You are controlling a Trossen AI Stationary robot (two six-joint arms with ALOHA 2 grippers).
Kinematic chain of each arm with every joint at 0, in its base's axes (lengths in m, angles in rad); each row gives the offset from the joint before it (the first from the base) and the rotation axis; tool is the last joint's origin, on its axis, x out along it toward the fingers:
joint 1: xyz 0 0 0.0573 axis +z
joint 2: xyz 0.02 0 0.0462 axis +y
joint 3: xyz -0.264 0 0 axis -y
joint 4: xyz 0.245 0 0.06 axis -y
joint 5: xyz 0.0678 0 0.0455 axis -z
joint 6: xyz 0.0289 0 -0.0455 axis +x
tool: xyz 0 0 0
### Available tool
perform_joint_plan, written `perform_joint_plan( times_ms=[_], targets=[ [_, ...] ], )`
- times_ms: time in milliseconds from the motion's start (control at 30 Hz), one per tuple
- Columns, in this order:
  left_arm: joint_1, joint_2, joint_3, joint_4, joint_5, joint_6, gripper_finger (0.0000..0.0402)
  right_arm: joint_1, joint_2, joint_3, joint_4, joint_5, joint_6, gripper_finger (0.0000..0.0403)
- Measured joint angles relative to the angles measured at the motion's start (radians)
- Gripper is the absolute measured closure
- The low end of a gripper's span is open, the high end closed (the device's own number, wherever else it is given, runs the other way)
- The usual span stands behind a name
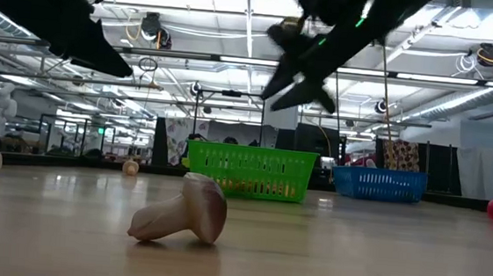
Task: Sort produce into baskets
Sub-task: Put the brown mushroom into the yellow bin
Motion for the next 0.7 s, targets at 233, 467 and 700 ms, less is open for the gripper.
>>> perform_joint_plan(
  times_ms=[233, 467, 700],
  targets=[
    [0.001, 0.000, 0.000, -0.001, 0.015, 0.021, 0.0159, -0.094, 0.275, 0.137, 0.203, 0.001, -0.194, 0.0269],
    [0.001, 0.000, 0.000, -0.006, 0.015, 0.062, 0.0159, -0.094, 0.506, 0.446, 0.040, -0.002, -0.370, 0.0252],
    [0.001, 0.000, 0.000, -0.008, 0.033, 0.065, 0.0159, -0.111, 0.650, 0.711, -0.283, -0.008, -0.426, 0.0174]
  ],
)
